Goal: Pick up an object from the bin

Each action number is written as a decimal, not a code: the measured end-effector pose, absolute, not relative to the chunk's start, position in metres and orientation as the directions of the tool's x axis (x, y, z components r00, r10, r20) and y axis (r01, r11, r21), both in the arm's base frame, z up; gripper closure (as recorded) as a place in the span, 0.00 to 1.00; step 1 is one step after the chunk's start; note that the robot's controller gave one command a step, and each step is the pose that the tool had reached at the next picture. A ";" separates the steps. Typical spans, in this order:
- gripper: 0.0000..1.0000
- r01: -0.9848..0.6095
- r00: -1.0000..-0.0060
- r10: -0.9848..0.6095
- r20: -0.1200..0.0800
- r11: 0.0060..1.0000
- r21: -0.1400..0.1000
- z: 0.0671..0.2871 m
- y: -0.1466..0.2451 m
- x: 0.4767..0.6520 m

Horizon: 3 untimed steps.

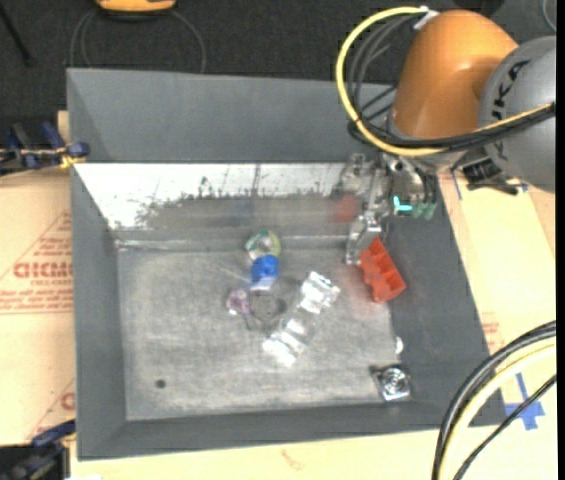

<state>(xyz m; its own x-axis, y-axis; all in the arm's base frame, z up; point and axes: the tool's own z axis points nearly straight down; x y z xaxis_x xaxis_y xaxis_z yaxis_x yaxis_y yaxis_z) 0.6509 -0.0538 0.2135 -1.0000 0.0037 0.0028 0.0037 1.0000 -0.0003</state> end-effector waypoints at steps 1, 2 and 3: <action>0.00 -0.376 -0.927 -0.376 -0.009 0.927 -0.009 0.076 -0.044 0.621; 0.00 -0.440 -0.898 -0.440 -0.007 0.898 -0.005 0.102 -0.048 0.617; 0.00 -0.619 -0.785 -0.619 -0.002 0.785 -0.002 0.101 -0.051 0.609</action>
Offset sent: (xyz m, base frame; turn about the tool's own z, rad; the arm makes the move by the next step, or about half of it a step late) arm -0.0342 0.0135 -0.1435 -0.3896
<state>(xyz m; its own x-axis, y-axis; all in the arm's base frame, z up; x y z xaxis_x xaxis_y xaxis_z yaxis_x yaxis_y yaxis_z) 0.6088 -0.0506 0.1006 -0.7852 -0.6193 -0.0017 -0.6192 0.7852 -0.0016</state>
